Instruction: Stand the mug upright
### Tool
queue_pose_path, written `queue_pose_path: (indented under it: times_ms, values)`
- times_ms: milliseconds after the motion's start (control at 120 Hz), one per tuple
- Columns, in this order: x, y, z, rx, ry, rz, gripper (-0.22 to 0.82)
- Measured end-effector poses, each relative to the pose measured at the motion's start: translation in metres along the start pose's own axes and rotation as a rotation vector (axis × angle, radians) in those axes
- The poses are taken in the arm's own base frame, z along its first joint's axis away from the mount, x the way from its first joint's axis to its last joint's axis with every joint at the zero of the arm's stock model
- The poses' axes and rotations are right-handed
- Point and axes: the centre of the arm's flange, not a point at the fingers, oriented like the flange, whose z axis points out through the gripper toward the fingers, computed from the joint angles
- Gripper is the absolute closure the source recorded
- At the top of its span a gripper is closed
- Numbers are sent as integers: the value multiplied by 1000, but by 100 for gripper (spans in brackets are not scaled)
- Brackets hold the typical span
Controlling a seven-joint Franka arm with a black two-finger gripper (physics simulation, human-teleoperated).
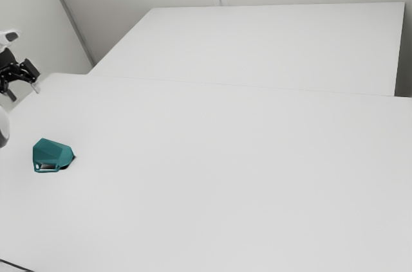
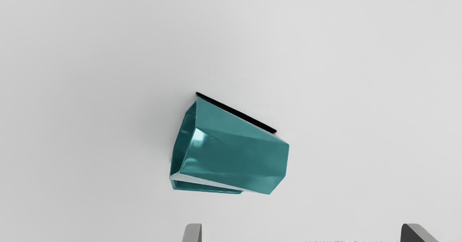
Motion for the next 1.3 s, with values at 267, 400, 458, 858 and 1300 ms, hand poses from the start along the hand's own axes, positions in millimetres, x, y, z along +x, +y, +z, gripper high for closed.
queue_pose_path:
  times_ms: [267,400,458,858,1300]
  values:
    - [-27,-47,46,-134,-54,149,0]
    - [-47,-63,66,-184,-69,231,0]
    - [-53,-71,72,-190,-65,263,0]
    - [-39,-112,103,-160,-10,504,0]
    - [-23,-141,126,-304,129,627,0]
